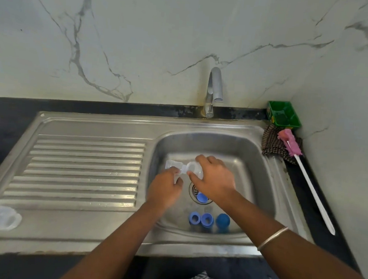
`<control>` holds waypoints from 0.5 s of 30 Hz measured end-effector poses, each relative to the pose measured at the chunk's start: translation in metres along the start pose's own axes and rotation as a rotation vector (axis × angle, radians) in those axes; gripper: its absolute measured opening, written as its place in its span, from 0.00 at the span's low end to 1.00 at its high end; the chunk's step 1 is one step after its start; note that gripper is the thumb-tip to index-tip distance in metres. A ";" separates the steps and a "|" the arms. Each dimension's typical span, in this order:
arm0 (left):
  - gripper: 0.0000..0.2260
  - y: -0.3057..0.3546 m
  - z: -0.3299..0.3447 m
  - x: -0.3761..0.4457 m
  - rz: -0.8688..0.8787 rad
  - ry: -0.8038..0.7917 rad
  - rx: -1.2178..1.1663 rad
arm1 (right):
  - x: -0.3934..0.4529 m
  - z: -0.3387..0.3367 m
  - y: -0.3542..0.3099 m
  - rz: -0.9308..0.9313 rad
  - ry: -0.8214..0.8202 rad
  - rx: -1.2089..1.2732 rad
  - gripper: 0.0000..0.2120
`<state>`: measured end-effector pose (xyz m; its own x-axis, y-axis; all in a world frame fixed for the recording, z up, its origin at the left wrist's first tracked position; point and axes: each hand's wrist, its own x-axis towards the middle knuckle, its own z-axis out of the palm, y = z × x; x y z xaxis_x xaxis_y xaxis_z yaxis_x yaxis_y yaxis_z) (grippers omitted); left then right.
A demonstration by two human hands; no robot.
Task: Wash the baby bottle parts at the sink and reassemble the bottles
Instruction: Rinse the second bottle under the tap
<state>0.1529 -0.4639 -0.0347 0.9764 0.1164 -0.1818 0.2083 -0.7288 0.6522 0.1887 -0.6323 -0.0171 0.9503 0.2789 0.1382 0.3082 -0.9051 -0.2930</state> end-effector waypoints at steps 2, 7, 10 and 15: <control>0.15 0.001 -0.002 -0.003 0.055 0.063 0.012 | -0.007 -0.001 -0.003 -0.025 -0.002 -0.016 0.20; 0.17 -0.004 0.001 -0.014 0.091 0.053 0.127 | -0.018 0.002 -0.004 0.045 -0.153 -0.032 0.21; 0.17 -0.006 0.003 -0.019 0.097 0.068 0.104 | -0.020 0.000 -0.008 0.025 -0.070 -0.015 0.20; 0.23 -0.012 0.005 -0.022 0.063 -0.068 0.027 | -0.024 0.002 -0.012 0.070 -0.097 -0.023 0.20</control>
<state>0.1289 -0.4609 -0.0419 0.9814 0.0242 -0.1906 0.1436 -0.7513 0.6441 0.1622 -0.6272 -0.0187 0.9695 0.2438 0.0256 0.2412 -0.9302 -0.2768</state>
